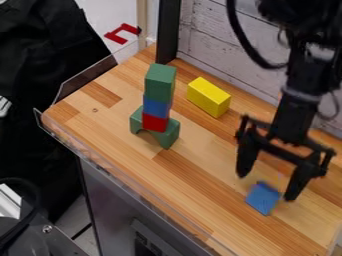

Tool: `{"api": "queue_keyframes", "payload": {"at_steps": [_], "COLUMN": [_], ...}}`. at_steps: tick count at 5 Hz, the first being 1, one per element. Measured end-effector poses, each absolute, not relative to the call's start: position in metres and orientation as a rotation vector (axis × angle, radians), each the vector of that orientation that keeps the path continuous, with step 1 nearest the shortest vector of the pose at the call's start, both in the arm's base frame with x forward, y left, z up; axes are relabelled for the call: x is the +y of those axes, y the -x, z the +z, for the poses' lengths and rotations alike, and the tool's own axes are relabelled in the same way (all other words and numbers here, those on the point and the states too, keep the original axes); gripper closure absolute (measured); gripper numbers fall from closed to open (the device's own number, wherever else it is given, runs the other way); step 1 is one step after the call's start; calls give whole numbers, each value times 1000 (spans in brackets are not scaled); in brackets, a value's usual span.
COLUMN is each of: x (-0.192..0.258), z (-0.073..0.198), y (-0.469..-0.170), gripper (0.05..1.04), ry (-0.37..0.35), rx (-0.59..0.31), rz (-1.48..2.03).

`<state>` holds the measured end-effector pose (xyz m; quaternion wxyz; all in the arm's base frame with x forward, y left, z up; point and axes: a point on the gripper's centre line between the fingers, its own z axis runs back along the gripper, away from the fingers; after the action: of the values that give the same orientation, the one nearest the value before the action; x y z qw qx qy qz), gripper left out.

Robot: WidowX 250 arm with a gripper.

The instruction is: REMOVE BLUE FROM TOP

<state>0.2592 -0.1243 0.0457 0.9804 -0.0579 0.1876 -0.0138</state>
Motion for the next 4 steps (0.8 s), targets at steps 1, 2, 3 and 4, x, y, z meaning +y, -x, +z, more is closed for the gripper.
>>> {"api": "queue_keyframes", "payload": {"at_steps": [1,2,3,4], "x": [-121,-105,-90,-77], "z": [72,122,149,149], "y": [-262,-257,-253,-254], "gripper": [83,83,83,83], "ry": [111,142,244,193], "rx": [301,173,56,39], "rz": [-5,34,71,88]}}
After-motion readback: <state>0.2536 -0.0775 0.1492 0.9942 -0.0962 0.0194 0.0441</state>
